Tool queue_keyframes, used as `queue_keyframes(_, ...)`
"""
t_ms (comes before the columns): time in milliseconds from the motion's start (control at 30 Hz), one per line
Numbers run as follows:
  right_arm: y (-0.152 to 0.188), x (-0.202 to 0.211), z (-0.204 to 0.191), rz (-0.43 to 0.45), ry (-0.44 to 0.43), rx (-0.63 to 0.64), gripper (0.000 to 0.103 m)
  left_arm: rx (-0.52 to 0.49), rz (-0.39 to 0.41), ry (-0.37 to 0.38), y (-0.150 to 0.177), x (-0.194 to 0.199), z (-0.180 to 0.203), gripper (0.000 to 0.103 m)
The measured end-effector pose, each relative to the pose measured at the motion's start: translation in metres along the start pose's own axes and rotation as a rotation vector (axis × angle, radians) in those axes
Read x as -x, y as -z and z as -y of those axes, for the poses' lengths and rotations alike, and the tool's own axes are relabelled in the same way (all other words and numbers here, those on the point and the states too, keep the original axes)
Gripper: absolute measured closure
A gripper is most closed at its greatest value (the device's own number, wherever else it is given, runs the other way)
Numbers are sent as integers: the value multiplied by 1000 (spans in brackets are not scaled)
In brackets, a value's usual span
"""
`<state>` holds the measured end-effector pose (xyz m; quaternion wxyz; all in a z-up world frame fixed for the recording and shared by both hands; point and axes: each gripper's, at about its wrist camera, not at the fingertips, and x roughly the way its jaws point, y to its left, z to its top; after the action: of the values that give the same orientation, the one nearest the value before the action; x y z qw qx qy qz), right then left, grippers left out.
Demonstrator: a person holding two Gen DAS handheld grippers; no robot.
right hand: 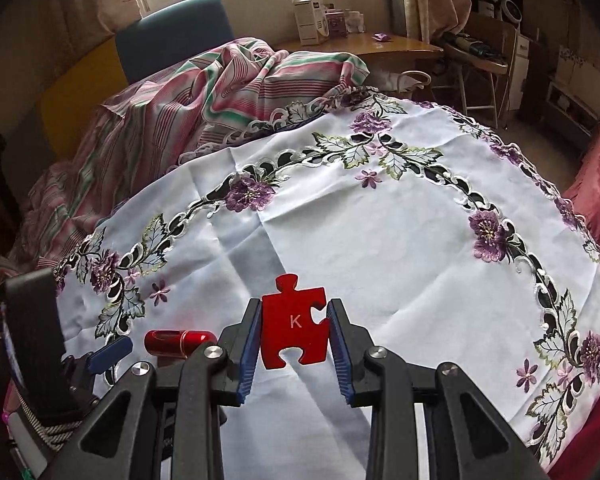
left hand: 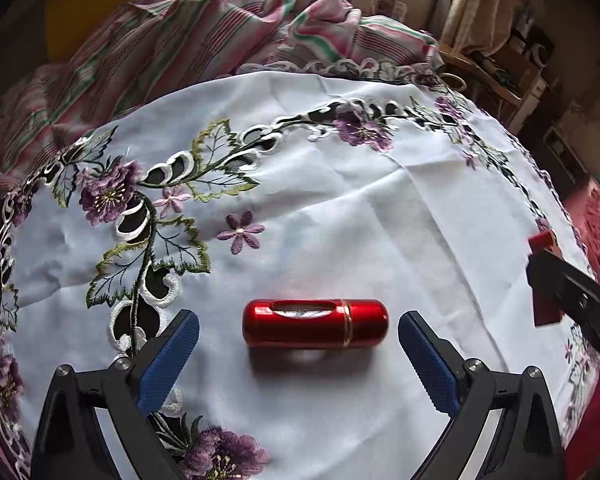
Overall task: Organize rigid objects
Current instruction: 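Grasp the red metal cylinder with the left gripper, then carry the red cylinder into the tray and open the left gripper while the right gripper holds the puzzle piece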
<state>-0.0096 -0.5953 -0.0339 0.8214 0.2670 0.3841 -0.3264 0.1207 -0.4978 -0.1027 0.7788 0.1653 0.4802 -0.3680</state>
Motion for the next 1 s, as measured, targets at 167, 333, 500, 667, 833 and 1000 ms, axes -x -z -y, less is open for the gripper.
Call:
queue_keyframes(167,2,-3,-6,-4,4,35,71,-17,5,8,6,0,-1,28)
queue_keyframes(333,4,-10,-9,-31,-16,49,71,8,32,21,27,26,-16,28)
queue_keyframes(500,13,-24,-30,-102,-71,134,71,0,98,-40,60,70,-26,28)
queue_keyframes(667,25,-30,-51,-136,-109,232,71,24,193,-97,85,122,-40,28)
queue_keyframes(833,41,-38,-69,-175,-128,322,71,77,251,-135,105,164,-57,28)
queue_keyframes(1000,52,-49,-77,-209,-105,381,71,118,275,-167,127,189,-72,28)
